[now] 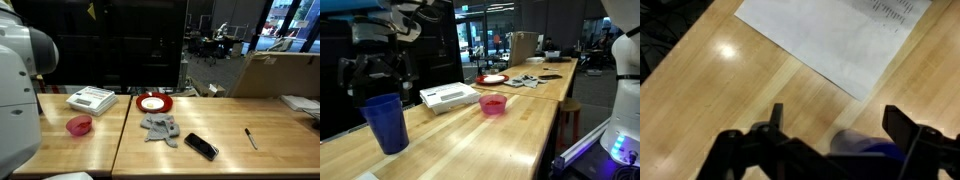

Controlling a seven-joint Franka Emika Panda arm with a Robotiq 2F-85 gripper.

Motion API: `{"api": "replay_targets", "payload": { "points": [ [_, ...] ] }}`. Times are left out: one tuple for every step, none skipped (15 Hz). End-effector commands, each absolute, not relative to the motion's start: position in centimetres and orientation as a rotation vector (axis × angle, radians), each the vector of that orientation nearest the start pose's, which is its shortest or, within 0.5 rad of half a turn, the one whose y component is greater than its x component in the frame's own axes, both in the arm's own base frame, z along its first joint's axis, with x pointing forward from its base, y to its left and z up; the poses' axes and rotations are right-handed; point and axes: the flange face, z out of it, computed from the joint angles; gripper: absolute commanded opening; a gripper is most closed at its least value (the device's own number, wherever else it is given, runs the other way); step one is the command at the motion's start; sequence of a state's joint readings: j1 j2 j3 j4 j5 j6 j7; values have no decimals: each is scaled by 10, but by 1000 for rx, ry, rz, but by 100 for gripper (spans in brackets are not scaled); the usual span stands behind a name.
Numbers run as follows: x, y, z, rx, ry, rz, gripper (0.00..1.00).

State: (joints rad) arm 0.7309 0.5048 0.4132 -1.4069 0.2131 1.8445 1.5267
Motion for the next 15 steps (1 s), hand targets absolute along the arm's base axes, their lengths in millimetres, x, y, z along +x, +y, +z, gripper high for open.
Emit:
{"api": "replay_targets", "payload": {
  "points": [
    [313,592,430,-2984,911,576,100],
    [315,588,426,-3000,946,574,100],
    [318,584,424,-3014,971,570,100],
    [321,582,424,-3024,993,564,100],
    [324,578,423,-3038,1008,557,100],
    [329,588,415,-3015,953,605,100],
    [331,587,414,-3017,958,606,100],
    [332,586,413,-3016,960,606,100],
    [333,586,413,-3015,960,605,100],
    [333,585,416,-3013,975,597,100],
    [332,584,419,-3017,989,582,100],
    [333,583,420,-3015,998,572,100],
    [334,582,422,-3005,1007,565,100],
    [335,581,422,-3004,1016,561,100],
    [336,579,422,-3003,1020,563,100]
  ]
}}
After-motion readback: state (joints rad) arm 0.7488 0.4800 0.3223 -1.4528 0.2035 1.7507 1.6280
